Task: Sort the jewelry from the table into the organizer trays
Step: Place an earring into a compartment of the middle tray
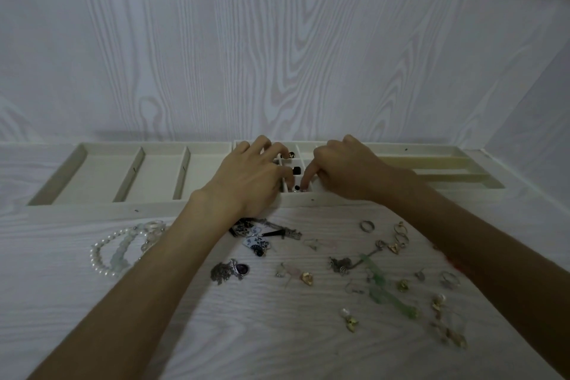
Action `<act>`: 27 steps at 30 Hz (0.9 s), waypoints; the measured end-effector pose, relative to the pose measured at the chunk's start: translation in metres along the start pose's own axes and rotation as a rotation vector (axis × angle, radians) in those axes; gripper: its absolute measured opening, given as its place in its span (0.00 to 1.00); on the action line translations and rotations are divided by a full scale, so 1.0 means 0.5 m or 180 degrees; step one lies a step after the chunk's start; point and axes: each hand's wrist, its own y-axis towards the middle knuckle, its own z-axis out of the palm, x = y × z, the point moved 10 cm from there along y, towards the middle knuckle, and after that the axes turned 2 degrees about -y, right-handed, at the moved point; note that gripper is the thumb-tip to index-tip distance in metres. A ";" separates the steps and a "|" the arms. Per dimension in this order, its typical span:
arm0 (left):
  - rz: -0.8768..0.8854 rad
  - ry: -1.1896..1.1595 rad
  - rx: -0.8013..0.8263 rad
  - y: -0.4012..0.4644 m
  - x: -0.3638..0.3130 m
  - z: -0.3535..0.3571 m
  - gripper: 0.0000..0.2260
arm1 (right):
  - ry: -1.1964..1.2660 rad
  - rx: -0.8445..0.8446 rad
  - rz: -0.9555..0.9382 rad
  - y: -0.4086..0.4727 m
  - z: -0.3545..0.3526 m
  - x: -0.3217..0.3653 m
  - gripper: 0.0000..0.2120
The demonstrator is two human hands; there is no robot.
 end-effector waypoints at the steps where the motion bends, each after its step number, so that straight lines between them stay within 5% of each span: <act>1: -0.0007 0.0010 0.0011 0.000 0.000 0.000 0.16 | -0.0018 0.0006 0.0007 0.001 0.001 0.001 0.23; 27: -0.0100 -0.0481 -0.0031 0.003 0.020 0.001 0.15 | -0.0044 0.0016 0.0169 -0.013 -0.011 0.000 0.23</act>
